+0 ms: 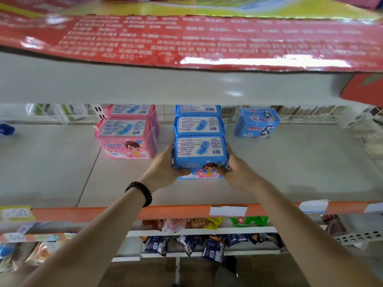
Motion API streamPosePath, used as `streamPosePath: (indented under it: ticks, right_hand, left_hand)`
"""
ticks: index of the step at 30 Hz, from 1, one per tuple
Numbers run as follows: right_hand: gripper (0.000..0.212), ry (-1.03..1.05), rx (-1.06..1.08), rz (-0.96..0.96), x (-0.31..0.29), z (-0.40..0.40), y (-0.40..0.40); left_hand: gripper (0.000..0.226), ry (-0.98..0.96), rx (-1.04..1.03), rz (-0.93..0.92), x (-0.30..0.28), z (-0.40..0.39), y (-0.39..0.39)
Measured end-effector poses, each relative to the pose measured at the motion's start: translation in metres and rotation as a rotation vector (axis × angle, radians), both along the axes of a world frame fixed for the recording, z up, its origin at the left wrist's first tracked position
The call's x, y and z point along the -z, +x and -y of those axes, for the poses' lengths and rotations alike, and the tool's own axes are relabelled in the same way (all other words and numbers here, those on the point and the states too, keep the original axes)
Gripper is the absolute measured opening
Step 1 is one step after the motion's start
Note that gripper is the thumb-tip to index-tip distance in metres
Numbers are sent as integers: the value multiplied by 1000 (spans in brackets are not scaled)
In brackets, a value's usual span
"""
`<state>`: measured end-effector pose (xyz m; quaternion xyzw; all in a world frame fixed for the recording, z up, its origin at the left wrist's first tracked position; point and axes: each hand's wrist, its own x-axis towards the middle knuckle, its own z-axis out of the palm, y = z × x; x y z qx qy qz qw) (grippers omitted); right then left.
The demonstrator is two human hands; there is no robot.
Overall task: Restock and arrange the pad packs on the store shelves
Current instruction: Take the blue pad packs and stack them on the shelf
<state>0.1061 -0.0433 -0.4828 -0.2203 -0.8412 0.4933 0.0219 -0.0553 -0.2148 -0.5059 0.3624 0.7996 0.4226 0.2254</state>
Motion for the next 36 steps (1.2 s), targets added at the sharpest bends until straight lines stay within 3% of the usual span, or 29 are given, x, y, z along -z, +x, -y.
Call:
streamPosePath:
  ticks: [6, 10, 15, 22, 36]
  right_hand:
    - [74, 51, 16, -4, -2, 2, 1]
    - [63, 218, 117, -47, 5, 5, 11]
    - [59, 254, 163, -91, 12, 14, 22]
    - [44, 264, 186, -59, 12, 16, 16]
    - [55, 289, 228, 12, 1, 16, 19]
  left_hand:
    - [90, 12, -5, -22, 1, 3, 3]
    - [72, -68, -147, -147, 3, 11, 16]
    - [64, -88, -212, -271, 11, 19, 30]
    - [51, -155, -213, -258, 9, 12, 30]
    - [51, -125, -181, -269, 5, 12, 28]
